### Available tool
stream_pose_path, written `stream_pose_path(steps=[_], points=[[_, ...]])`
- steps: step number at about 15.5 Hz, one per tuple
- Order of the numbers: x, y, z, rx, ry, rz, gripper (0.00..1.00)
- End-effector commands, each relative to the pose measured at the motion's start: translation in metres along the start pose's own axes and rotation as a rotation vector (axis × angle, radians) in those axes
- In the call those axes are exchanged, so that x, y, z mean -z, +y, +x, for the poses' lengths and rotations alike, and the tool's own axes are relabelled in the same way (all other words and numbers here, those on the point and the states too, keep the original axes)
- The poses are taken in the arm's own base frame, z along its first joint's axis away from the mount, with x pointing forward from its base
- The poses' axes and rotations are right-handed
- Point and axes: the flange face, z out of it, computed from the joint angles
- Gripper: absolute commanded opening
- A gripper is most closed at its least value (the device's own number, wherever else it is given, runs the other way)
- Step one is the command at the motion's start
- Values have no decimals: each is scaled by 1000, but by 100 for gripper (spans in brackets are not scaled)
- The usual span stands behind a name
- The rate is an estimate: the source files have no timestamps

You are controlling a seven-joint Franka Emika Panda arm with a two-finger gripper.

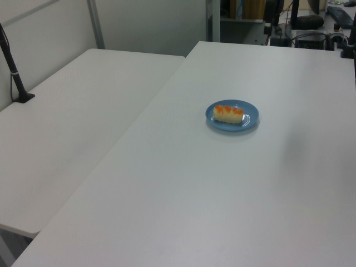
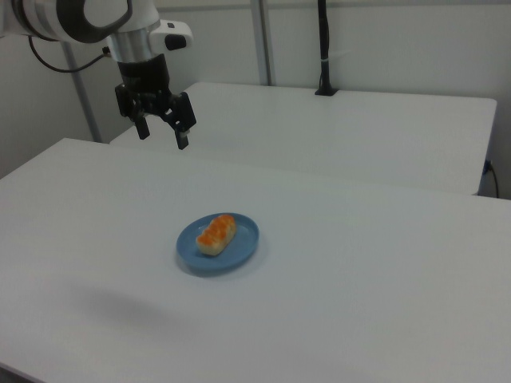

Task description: Put the bread on the table

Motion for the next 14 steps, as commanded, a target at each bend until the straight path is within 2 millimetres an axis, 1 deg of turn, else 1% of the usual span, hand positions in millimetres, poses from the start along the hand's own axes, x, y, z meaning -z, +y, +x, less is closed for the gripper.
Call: stream_pose_path(steps=[1, 9, 13, 14], points=[[-4, -4, -2, 30, 9, -4, 100], [-1, -3, -4, 50, 5, -8, 100], [-7, -2, -1, 51, 3, -17, 100], [-12, -1, 0, 58, -9, -32, 100]])
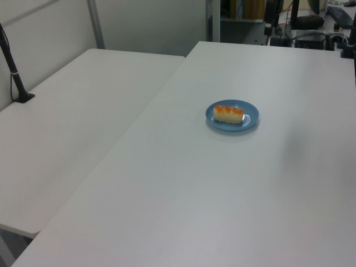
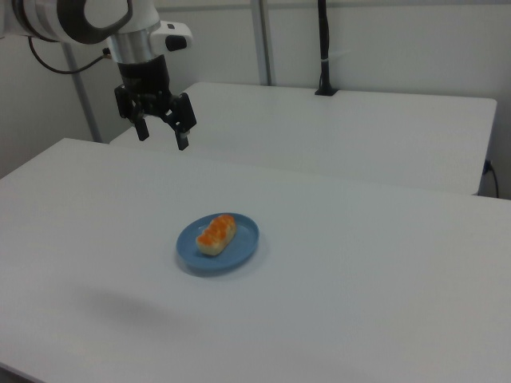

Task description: Put the bread on the table

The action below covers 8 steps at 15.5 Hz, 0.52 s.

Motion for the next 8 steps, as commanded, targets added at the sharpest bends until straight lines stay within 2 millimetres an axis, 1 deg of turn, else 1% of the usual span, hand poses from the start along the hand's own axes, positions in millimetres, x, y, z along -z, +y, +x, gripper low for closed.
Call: stream_pose_path(steps=[1, 2, 5, 8], points=[[-17, 2, -1, 52, -22, -54, 100], [-21, 4, 1, 58, -28, -68, 100], [-43, 11, 18, 30, -6, -72, 100], [-81, 12, 32, -40, 15, -75, 100]])
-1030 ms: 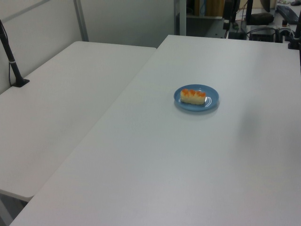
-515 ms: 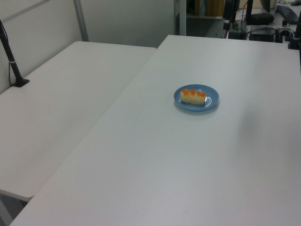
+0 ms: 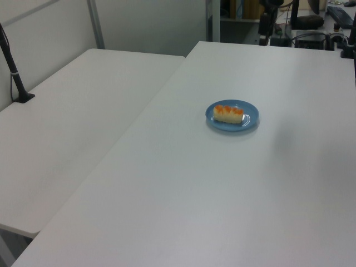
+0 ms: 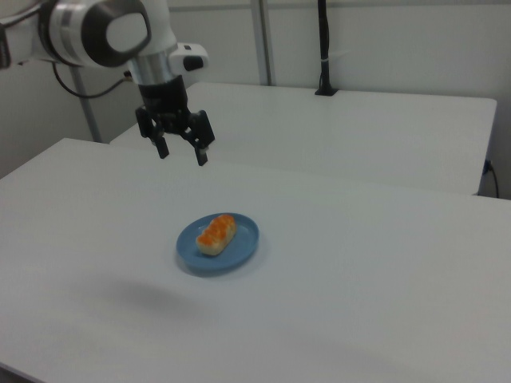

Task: Put the bread on the table
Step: 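Move the open gripper down over the bread roll on the blue plate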

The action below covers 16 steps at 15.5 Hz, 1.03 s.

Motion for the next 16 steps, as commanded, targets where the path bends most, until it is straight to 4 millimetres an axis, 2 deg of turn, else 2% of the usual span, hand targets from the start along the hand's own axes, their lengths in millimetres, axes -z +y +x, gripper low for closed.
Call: stream_pose_path(steps=[1, 5, 9, 10, 13, 16], points=[[-46, 1, 15, -54, 25, -15, 100], [-104, -4, 31, -47, -45, -16, 100], [-155, -13, 49, -65, -42, -20, 100], [-177, -18, 58, -74, -28, -23, 100], [-204, -34, 72, -128, 32, -24, 100], [-217, -54, 79, -130, 60, -9, 100]])
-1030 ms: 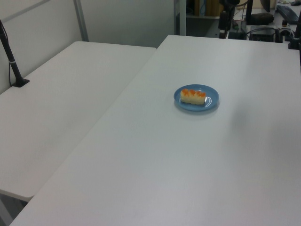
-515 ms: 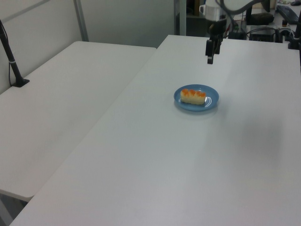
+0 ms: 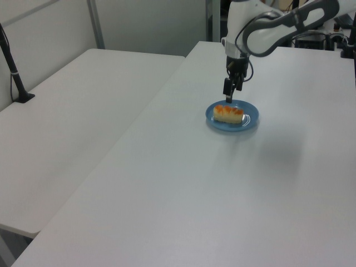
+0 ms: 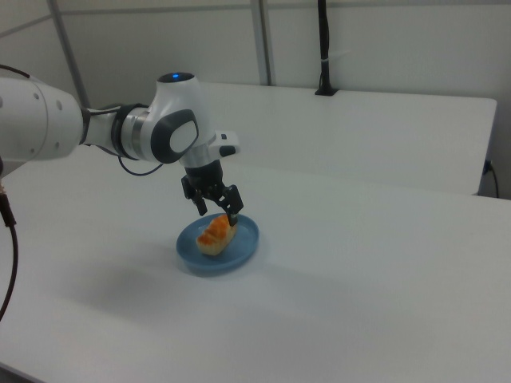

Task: Put the bread on the table
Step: 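Close the gripper on the glazed bread roll and lift it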

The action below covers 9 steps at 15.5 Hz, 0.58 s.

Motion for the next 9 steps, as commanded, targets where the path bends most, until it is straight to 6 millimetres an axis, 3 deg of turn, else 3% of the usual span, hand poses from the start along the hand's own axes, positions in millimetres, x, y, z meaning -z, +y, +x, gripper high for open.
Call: stream_pose_path(steps=[1, 4, 7, 9], points=[[-11, -27, 4, -37, 43, 16, 100], [-30, -35, 5, -36, 45, 14, 98], [-41, -28, 5, -17, 31, 2, 92], [-55, -26, 4, -2, 11, -10, 83]])
